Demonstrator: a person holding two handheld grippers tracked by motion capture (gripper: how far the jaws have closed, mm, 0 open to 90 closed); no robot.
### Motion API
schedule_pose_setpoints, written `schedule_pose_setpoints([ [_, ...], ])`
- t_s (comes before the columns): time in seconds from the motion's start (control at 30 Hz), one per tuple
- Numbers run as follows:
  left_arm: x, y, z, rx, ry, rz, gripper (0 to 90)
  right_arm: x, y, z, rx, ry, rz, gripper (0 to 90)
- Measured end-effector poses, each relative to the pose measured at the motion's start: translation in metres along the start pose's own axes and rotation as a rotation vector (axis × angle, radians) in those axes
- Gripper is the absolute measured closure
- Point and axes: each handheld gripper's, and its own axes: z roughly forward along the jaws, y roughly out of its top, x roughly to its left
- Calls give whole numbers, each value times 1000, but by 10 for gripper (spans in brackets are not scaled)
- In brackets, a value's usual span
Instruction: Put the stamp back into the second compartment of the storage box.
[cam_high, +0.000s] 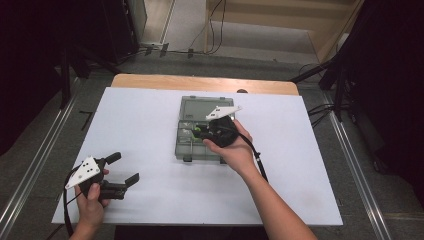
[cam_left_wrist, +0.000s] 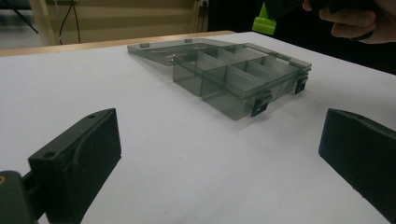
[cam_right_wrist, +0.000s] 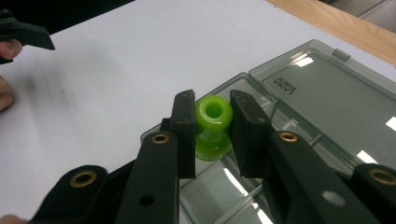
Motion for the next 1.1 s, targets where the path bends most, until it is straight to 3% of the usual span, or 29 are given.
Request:
schedule_pose_setpoints([
  [0.4,0,0,0,4,1,-1,0,-9,6,7,-17,-21,33,706],
  [1.1,1,0,0,4,0,0,0,-29,-1,32,24,-72,80,706],
])
